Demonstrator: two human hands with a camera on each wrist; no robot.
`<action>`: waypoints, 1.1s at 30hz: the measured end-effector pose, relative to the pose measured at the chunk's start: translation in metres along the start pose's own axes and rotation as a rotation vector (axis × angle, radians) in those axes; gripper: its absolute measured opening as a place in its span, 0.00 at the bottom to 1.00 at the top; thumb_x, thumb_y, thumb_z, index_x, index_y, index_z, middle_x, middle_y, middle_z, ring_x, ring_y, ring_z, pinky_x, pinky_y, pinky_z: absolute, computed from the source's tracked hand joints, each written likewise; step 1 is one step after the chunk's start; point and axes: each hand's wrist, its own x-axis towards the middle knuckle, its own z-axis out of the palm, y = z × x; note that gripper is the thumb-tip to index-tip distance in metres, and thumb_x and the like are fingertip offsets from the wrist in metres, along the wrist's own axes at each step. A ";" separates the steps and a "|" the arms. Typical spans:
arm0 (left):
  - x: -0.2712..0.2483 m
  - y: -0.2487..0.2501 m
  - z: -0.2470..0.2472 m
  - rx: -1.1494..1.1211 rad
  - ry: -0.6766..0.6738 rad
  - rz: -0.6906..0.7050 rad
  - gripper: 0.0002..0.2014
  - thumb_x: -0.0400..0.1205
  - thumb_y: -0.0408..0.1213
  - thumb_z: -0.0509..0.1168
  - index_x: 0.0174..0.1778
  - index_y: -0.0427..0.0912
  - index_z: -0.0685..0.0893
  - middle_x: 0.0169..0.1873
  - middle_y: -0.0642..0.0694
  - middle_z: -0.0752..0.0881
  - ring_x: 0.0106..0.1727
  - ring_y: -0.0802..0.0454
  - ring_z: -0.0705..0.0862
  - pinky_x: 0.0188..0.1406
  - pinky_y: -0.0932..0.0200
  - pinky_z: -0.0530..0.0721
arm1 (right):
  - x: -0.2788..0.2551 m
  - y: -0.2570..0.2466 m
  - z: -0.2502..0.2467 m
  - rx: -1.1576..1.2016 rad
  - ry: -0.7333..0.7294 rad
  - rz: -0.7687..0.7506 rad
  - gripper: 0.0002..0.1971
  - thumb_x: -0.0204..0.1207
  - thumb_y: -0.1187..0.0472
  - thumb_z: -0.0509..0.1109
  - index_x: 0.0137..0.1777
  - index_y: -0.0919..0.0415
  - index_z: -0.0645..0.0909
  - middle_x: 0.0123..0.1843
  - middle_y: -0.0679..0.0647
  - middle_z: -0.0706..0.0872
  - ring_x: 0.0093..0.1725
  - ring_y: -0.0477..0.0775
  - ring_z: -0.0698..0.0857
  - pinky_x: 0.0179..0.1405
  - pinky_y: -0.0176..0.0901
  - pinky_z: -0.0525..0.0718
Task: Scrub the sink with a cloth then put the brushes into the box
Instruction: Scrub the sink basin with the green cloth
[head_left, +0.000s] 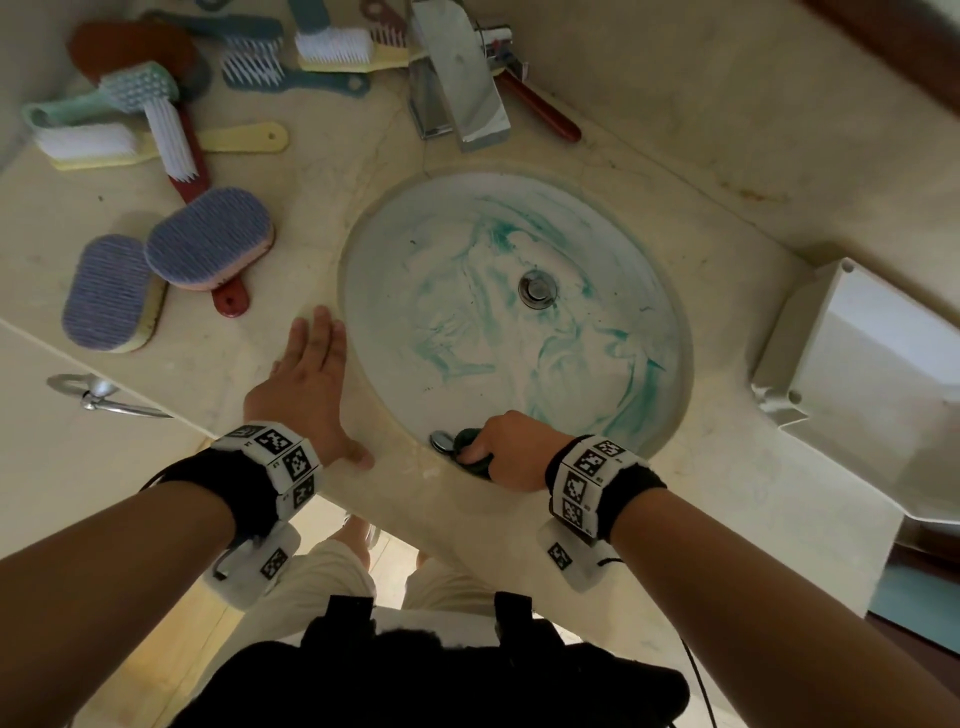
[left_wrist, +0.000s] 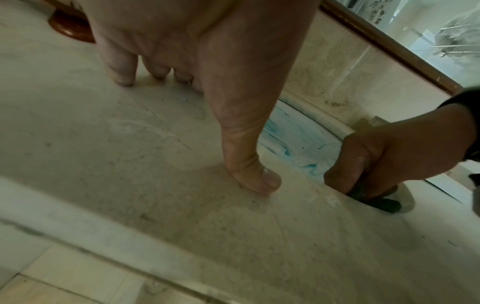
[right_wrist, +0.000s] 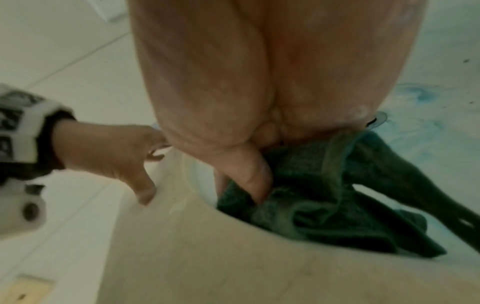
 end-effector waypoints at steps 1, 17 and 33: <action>0.000 -0.001 0.001 0.003 0.001 -0.002 0.78 0.54 0.65 0.80 0.82 0.42 0.29 0.80 0.47 0.24 0.83 0.48 0.31 0.84 0.46 0.52 | -0.003 0.001 0.000 0.021 0.000 -0.005 0.25 0.79 0.71 0.60 0.71 0.52 0.82 0.67 0.56 0.85 0.64 0.60 0.81 0.63 0.41 0.76; -0.007 0.056 -0.041 -0.470 0.176 0.084 0.44 0.78 0.55 0.69 0.85 0.50 0.53 0.81 0.48 0.64 0.80 0.49 0.65 0.78 0.56 0.63 | -0.069 0.030 -0.037 1.360 0.838 -0.254 0.22 0.77 0.82 0.62 0.66 0.63 0.82 0.65 0.62 0.86 0.63 0.64 0.86 0.58 0.59 0.86; 0.002 0.115 -0.075 -1.374 -0.341 0.341 0.16 0.86 0.25 0.58 0.69 0.39 0.75 0.56 0.39 0.85 0.56 0.42 0.85 0.48 0.53 0.89 | -0.072 -0.034 -0.016 1.072 1.385 0.255 0.13 0.66 0.63 0.76 0.40 0.47 0.75 0.43 0.52 0.84 0.42 0.58 0.87 0.39 0.53 0.89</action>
